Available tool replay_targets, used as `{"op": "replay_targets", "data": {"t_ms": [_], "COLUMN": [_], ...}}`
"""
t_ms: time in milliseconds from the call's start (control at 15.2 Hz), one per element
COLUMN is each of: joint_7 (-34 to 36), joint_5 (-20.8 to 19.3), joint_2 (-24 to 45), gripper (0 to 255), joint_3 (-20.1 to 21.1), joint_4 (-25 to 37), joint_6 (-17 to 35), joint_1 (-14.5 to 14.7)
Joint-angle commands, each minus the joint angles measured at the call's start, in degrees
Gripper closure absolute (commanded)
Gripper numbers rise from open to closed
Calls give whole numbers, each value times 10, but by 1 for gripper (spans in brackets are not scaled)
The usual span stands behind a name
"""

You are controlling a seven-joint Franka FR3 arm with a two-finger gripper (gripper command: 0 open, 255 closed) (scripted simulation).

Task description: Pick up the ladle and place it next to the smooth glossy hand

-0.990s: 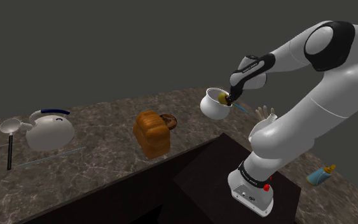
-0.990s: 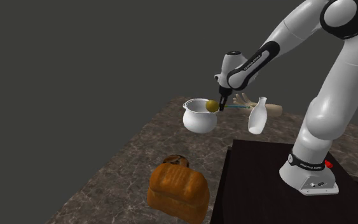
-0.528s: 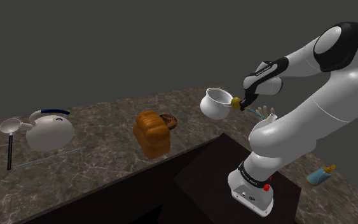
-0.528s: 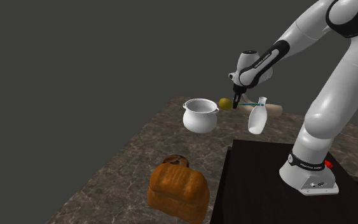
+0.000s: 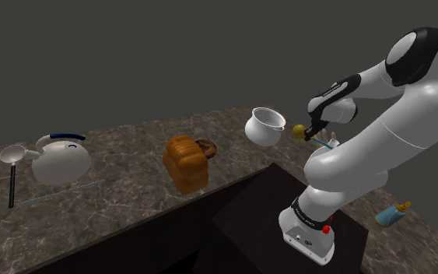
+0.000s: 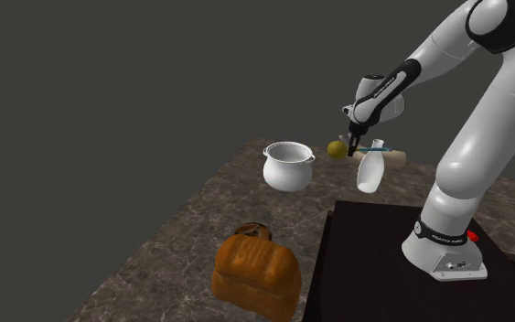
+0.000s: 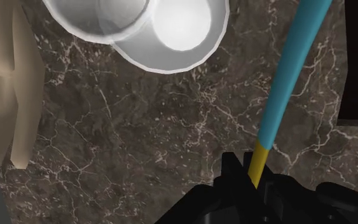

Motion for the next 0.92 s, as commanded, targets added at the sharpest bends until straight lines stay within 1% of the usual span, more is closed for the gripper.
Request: {"op": "replay_targets", "data": {"t_ms": [0,264,462,660,858], "joint_7": [-9,-29,-53,-86,-127], "joint_5": [11,41,75,122,179], "joint_2": [17,56,86,118,151], "gripper": [255,255,255,255,255], "joint_3": [-5,-11,-11,-3,18], "joint_4": [-2,-7,-9,-10,-9], "joint_6": [19,60,90,119,146], "joint_1": [3,12,18,19,9]}}
